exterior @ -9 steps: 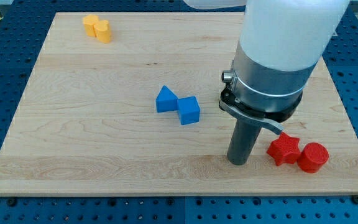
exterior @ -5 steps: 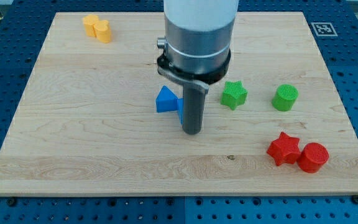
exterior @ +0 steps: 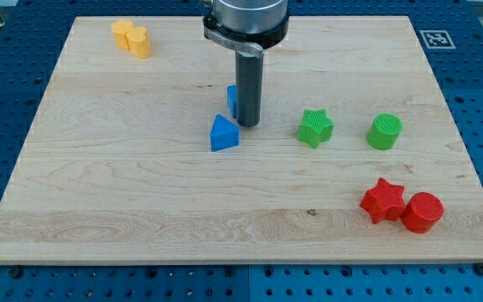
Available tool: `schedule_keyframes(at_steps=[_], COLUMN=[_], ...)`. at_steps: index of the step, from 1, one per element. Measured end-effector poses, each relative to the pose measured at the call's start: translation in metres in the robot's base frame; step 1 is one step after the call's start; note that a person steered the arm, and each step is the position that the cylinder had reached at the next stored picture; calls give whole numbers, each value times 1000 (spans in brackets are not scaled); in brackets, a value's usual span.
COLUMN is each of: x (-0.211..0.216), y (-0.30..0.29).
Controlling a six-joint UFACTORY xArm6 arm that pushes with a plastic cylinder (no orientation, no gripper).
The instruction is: Slide the blue cube to the top center of the board
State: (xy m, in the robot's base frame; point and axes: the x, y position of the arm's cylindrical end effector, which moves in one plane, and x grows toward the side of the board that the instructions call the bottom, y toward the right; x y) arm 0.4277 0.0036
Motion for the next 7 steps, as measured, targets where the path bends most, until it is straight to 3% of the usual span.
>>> schedule_keyframes(at_steps=[2,4,6,7], x=[-3,-79,-111,-153], y=[-8,-14,-29,-29])
